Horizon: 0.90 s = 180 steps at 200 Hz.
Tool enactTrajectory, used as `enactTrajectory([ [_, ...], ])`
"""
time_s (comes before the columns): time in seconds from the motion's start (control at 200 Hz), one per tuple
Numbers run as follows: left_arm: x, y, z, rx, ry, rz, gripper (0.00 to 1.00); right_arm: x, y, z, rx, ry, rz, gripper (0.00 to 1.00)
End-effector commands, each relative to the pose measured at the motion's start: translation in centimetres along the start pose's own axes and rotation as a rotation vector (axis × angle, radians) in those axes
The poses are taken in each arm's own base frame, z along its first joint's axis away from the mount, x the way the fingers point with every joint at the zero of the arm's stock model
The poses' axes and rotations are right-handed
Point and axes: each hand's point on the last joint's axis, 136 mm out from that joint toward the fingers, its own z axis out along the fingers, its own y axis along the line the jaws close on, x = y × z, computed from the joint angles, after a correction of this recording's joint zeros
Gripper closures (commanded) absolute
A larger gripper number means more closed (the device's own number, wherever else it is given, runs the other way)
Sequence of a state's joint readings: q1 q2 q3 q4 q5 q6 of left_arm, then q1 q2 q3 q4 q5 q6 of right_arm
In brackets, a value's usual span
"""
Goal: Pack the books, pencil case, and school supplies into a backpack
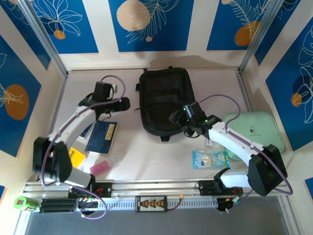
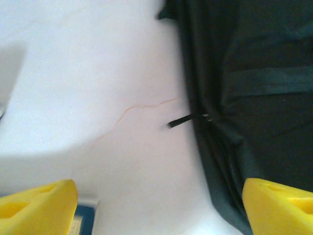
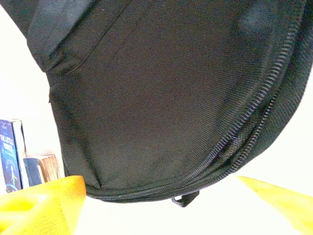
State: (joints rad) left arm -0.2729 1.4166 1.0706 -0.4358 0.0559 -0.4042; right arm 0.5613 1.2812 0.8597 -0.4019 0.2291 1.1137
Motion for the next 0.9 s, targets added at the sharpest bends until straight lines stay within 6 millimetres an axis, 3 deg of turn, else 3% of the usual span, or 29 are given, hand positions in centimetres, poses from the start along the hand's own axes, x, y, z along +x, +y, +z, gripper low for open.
enactTrajectory([
  [0.0, 4.9, 4.5, 0.2, -0.117, 0.074, -0.11, 0.05, 0.0, 1.9, -0.5, -0.015, 0.004, -0.132, 0.16],
  [0.145, 9.1, 7.7, 0.5, -0.154, 0.148, -0.211, 0.01, 0.5, 5.6, -0.5, -0.079, 0.007, -0.238, 0.1],
  [0.325, 12.2, 9.1, 2.2, -0.168, 0.232, -0.293, 0.03, 1.4, 8.5, -0.3, -0.108, 0.033, -0.298, 0.1],
  [0.42, 13.2, 8.9, 3.4, -0.132, 0.212, -0.337, 0.06, 1.8, 8.9, 0.1, -0.106, 0.047, -0.3, 0.1],
  [0.69, 14.5, 4.7, 4.9, 0.031, 0.261, -0.496, 0.12, 2.1, 8.4, 1.0, -0.063, 0.065, -0.268, 0.12],
  [0.895, 12.0, -1.0, 5.1, 0.201, 0.211, -0.574, 0.12, 2.7, 9.5, 1.7, -0.071, 0.112, -0.304, 0.13],
])
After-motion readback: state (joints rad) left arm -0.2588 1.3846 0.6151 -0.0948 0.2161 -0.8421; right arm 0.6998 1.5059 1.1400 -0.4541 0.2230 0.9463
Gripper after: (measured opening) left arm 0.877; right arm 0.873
